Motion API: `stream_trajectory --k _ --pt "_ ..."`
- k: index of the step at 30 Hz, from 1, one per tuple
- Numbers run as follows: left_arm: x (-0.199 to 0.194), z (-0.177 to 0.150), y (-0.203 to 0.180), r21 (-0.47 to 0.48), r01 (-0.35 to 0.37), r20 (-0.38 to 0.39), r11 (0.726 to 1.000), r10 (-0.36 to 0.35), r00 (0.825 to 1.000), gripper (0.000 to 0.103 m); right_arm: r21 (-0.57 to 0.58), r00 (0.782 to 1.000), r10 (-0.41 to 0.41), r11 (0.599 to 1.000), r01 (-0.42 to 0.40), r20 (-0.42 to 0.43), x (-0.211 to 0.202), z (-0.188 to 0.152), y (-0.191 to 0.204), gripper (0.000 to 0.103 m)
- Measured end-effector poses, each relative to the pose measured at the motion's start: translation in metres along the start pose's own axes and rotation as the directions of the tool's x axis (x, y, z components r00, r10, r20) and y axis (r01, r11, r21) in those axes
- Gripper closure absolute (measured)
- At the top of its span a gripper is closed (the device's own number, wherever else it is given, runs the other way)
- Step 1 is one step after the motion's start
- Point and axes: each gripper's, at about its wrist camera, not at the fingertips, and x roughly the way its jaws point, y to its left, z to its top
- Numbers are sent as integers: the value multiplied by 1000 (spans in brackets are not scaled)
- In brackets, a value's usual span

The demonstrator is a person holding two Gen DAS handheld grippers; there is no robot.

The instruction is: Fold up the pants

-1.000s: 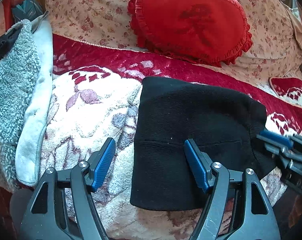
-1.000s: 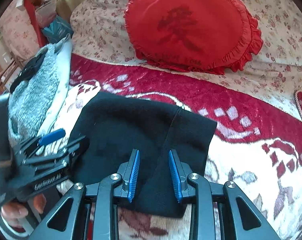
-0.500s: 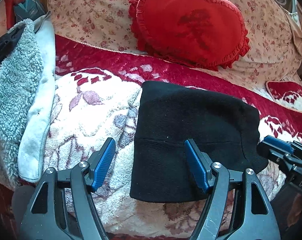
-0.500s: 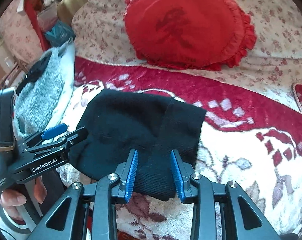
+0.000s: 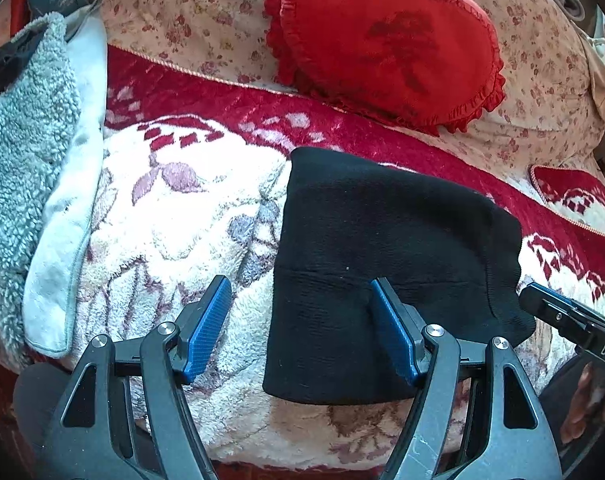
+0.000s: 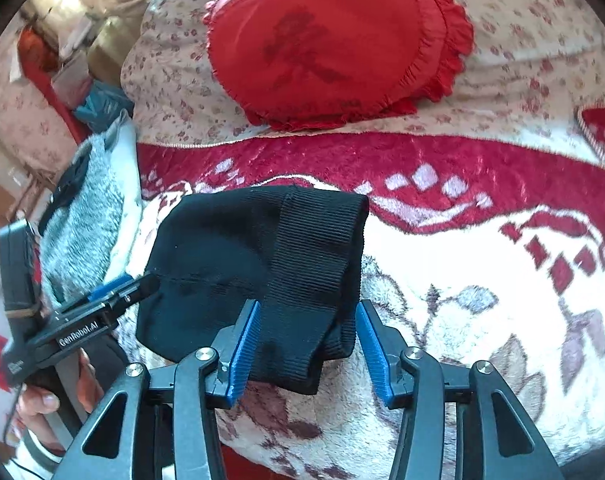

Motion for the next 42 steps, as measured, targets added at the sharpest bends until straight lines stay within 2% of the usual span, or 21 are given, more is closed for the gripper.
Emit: stream_trajectory --k 5,8,11,13,16,21,24,33,42 --pt "3 0 3 -14 21 -16 1000 -22 1000 31 23 1000 8 1000 -8 -16 8 0 -6 55" --pt "7 0 3 -19 46 -31 999 -47 998 31 35 999 40 999 -40 -16 11 0 -7 54" --pt "12 0 9 -54 111 -57 992 -115 992 31 48 998 53 998 -52 -24 15 -1 -10 52" --pt "15 1 12 -74 133 -64 988 -138 988 25 60 997 68 996 -66 -26 18 0 -13 51" --pt "18 2 14 -79 151 -67 985 -156 986 25 90 994 108 990 -106 -26 24 0 -17 45" --pt "23 5 14 -74 166 -67 983 -171 983 24 132 983 177 977 -169 -47 40 -1 -20 44" --pt "28 6 16 -87 178 -65 980 -183 981 16 136 978 200 972 -192 -51 48 -1 -17 39" --pt "38 14 18 -93 209 -54 973 -215 975 15 137 973 225 967 -216 -49 55 0 -16 36" --pt "48 11 15 -107 247 -39 963 -253 967 15 96 980 197 976 -194 -17 55 -3 -10 34"
